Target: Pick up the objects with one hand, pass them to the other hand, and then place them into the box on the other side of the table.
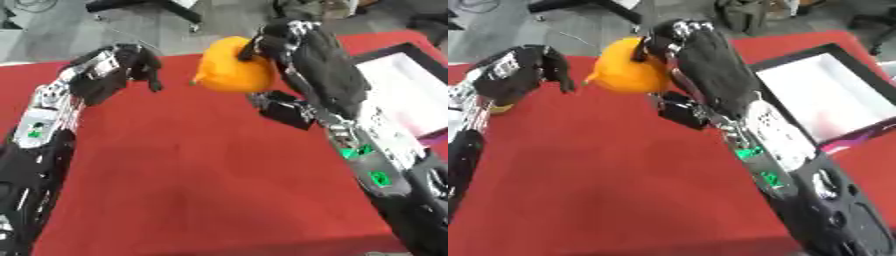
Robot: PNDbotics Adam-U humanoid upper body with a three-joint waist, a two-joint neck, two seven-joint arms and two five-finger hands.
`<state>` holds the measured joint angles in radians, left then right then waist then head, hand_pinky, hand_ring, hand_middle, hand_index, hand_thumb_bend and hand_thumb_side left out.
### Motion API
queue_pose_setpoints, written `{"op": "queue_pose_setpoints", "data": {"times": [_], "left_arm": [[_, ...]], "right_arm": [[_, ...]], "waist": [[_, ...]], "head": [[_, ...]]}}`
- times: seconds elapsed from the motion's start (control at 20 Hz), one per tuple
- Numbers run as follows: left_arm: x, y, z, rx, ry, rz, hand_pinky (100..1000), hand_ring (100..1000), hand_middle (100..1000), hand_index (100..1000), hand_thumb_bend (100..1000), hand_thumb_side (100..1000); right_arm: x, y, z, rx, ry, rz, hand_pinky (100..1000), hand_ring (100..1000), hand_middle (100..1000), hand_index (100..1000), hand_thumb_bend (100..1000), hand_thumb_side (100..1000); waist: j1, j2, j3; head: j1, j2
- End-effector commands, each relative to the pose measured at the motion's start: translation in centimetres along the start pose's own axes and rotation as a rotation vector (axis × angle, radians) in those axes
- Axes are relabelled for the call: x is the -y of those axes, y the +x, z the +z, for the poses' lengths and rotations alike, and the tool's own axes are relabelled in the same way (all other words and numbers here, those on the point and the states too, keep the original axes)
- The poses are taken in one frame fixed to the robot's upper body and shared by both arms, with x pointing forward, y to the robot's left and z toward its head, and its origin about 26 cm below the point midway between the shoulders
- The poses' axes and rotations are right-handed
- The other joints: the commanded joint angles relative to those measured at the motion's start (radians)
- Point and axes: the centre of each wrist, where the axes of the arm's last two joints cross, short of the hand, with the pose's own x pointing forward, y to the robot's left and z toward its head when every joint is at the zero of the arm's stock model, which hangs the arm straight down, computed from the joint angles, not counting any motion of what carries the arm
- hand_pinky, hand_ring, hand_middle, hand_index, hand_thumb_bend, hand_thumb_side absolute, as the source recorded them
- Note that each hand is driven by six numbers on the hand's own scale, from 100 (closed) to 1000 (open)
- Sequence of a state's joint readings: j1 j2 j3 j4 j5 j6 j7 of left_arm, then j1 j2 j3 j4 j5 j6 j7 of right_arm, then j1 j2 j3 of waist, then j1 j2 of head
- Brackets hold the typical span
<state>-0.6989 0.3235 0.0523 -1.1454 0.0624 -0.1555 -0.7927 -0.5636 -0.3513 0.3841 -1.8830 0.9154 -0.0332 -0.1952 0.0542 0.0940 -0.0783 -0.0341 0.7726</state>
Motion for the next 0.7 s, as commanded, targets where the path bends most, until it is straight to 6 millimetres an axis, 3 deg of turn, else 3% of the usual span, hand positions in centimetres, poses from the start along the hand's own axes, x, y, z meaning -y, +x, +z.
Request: {"op": "queue_pose_setpoints", "data": {"times": [0.05, 0.3, 0.45, 0.5, 0.55, 0.6, 0.7], "left_arm": [[-3.1, -0.1, 2.7, -0.101, 0.123, -0.157, 660, 494, 493, 687, 315, 638], [-5.5, -1.4, 6.4, -0.235, 0.328, -0.380, 672, 520, 514, 710, 330, 557], [-6.8, -1.5, 8.1, -0.293, 0.440, -0.514, 686, 555, 542, 735, 361, 508], [-7.3, -1.4, 8.6, -0.316, 0.469, -0.578, 694, 573, 557, 745, 382, 492], [-7.6, -1.5, 8.9, -0.339, 0.490, -0.631, 695, 579, 562, 748, 385, 490], [-7.8, -1.6, 9.1, -0.360, 0.504, -0.677, 703, 599, 582, 761, 411, 477], [-8.3, -1.6, 9.3, -0.408, 0.501, -0.788, 721, 636, 623, 794, 469, 470]], "right_arm": [[1.1, -4.2, 1.4, -0.241, -0.064, 0.027, 212, 199, 275, 337, 100, 100], [0.0, -12.7, 6.9, -0.720, -0.119, 0.115, 198, 192, 287, 480, 100, 100], [-0.2, -16.6, 10.1, -0.891, -0.051, 0.196, 283, 256, 392, 718, 100, 100], [-0.1, -17.8, 10.9, -0.934, -0.011, 0.224, 357, 320, 473, 821, 100, 100], [0.0, -18.6, 11.6, -0.965, 0.035, 0.246, 392, 355, 508, 857, 100, 152], [0.2, -19.3, 12.1, -0.988, 0.089, 0.263, 479, 454, 602, 929, 100, 324], [0.5, -20.7, 12.9, -1.023, 0.231, 0.307, 576, 560, 691, 976, 148, 552]], "waist": [[-0.001, -0.015, -0.003], [0.000, -0.014, -0.007], [0.001, -0.015, -0.010], [0.002, -0.015, -0.011], [0.002, -0.015, -0.012], [0.001, -0.015, -0.014], [0.000, -0.015, -0.017]], "head": [[-0.031, -0.003], [-0.078, -0.003], [-0.089, -0.003], [-0.089, -0.003], [-0.088, -0.003], [-0.086, -0.003], [-0.082, -0.003]]}}
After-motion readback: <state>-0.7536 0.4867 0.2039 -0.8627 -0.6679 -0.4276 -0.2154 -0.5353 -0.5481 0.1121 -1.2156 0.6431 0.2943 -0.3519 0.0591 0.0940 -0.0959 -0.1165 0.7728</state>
